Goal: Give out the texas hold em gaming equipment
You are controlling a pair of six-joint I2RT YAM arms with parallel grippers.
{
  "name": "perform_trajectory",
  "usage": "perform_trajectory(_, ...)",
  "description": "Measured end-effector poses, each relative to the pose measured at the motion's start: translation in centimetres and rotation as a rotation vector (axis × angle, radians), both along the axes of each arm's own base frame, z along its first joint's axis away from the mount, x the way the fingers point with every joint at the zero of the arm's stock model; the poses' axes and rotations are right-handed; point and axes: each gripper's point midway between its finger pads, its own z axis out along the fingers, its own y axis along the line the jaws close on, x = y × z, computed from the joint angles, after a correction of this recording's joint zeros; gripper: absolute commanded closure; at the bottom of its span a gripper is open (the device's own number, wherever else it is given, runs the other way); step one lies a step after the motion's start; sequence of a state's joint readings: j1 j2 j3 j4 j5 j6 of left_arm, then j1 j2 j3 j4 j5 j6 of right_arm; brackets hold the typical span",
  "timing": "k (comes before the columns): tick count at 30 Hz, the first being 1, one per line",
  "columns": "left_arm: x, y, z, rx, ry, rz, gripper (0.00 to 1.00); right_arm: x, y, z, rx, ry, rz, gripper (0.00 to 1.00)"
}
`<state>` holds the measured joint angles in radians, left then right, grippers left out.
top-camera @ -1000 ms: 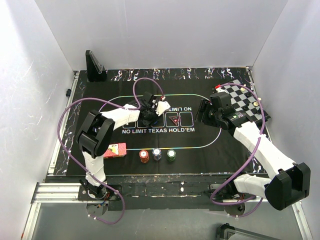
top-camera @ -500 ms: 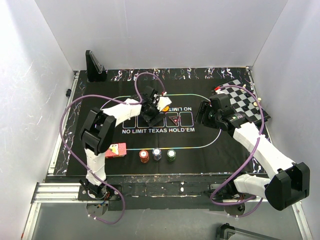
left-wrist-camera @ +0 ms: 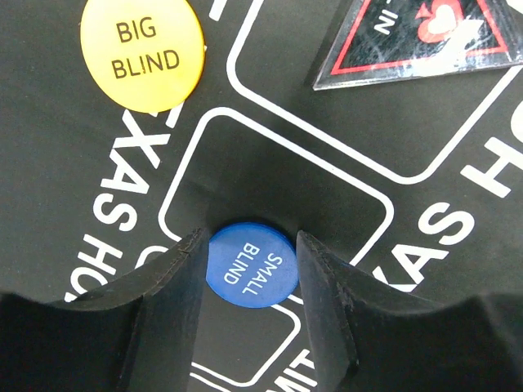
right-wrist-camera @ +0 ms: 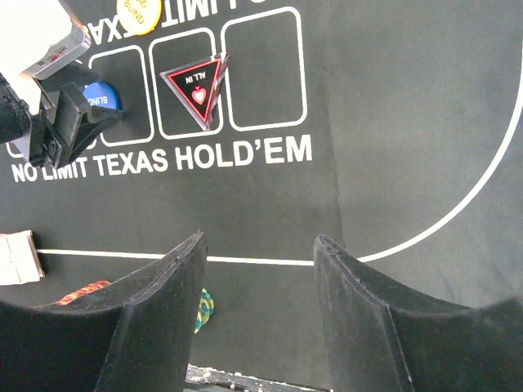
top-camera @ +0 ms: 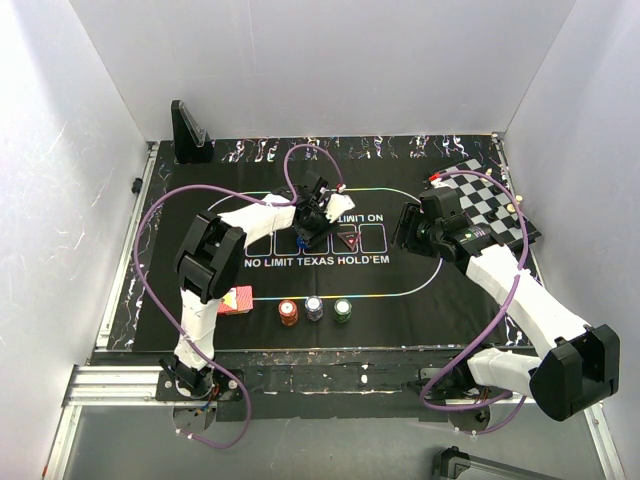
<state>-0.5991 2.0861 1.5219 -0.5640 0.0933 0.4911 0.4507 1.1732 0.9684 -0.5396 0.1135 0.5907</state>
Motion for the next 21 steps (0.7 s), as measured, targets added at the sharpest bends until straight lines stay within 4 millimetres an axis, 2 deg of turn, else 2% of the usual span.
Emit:
perform_trajectory(6,-0.14,0.04,-0.16,-0.003,0.000,0.000,0.61,0.00,0.01,0.00,0.000,0.000,0.000,0.41)
perform_trajectory(9,-0.28,0.03,-0.22,-0.009,-0.001,-0.002,0.69,-0.01,0.01,0.00,0.000,0.000,0.001,0.43)
perform_trajectory(21,0.04,0.85,-0.22,-0.039,0.008,0.001,0.69,0.00,0.01,0.00,0.000,0.000,0.000,0.45)
